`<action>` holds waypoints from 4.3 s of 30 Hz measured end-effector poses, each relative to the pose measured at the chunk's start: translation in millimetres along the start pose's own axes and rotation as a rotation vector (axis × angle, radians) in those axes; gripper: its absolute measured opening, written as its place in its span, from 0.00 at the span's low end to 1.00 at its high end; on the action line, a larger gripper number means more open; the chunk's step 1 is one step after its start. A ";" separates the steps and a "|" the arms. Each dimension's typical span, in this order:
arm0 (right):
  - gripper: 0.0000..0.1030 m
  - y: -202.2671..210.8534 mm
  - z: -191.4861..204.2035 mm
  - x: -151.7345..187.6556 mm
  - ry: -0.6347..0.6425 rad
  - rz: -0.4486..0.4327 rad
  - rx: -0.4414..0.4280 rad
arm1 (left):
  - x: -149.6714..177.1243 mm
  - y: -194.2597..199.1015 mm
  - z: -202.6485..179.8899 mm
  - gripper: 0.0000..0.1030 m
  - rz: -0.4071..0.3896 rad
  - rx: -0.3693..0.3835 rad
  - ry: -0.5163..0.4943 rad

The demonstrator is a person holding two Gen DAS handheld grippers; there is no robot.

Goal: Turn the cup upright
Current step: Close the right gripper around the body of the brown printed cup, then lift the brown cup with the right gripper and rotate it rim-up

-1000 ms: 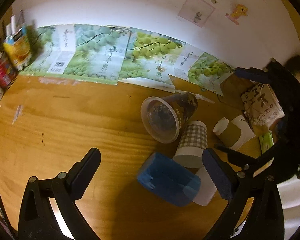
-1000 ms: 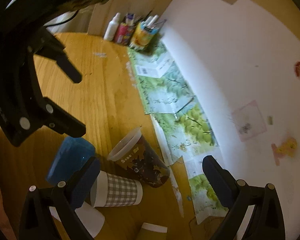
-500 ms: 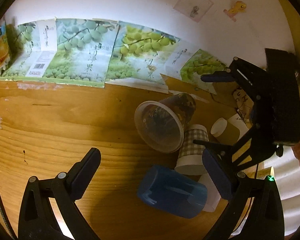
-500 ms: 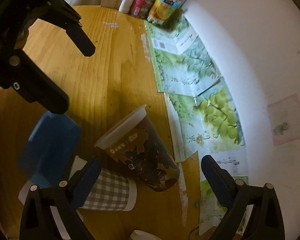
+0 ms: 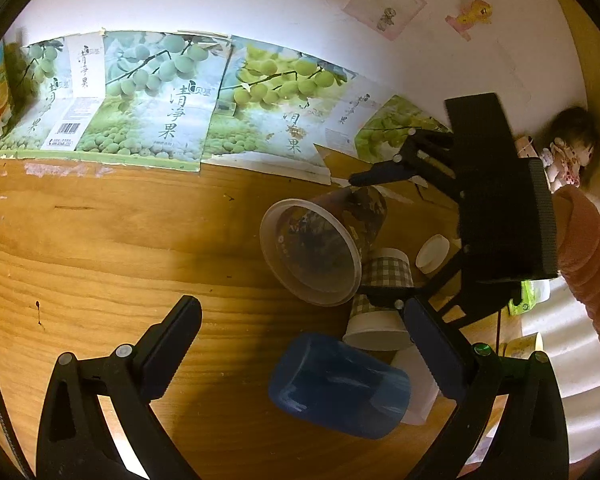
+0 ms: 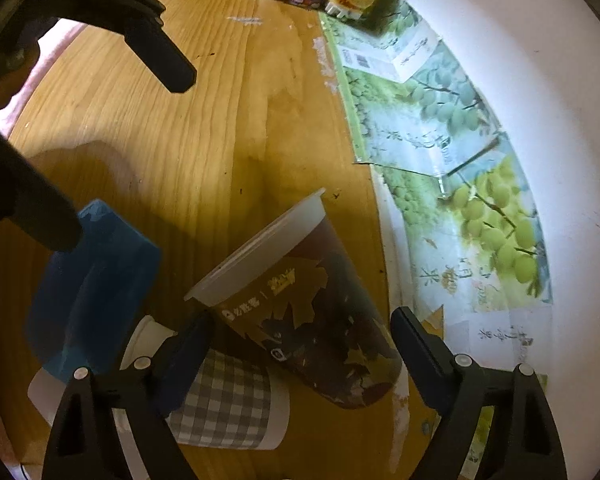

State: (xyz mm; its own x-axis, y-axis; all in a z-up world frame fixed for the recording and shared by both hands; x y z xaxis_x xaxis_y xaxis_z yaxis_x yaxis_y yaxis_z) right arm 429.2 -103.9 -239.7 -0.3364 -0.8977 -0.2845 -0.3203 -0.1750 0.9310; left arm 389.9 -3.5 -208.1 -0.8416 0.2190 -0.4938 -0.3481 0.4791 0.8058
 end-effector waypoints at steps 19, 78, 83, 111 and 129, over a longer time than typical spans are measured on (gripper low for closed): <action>0.81 -20.7 -22.7 -20.2 -0.126 -0.009 0.011 | 4.1 6.4 12.4 0.99 0.009 -0.006 0.090; 0.69 113.7 25.5 104.8 -1.374 -0.141 -0.061 | 69.5 111.4 -116.8 0.99 -0.083 0.006 -0.092; 0.69 125.5 55.9 129.8 -1.428 -0.156 -0.089 | 88.5 120.1 -135.9 0.99 -0.061 0.000 -0.120; 0.68 108.4 176.6 200.2 -1.605 -0.112 -0.249 | 166.7 132.8 -162.8 0.99 0.036 -0.174 -0.094; 0.67 91.9 186.7 197.5 -1.600 -0.088 -0.288 | 149.7 93.3 -143.8 0.99 0.148 -0.159 -0.053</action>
State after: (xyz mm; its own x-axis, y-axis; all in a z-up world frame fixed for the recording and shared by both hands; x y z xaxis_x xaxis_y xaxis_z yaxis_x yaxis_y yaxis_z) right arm 168.0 -221.8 -253.0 -0.9113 0.3997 -0.0989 -0.2821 -0.4312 0.8570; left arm 172.1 -48.3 -159.8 -0.8667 0.3235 -0.3798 -0.2871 0.2993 0.9100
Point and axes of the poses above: each gripper's, at about its wrist camera, not at the fingertips, and y roughly against the way its jaws point, z to its left, x to its underside, the point moved 2 cm from there along -y, roughly the way its jaws point, and after that the axes turned 12 degrees about -y, right-handed, at the moved point
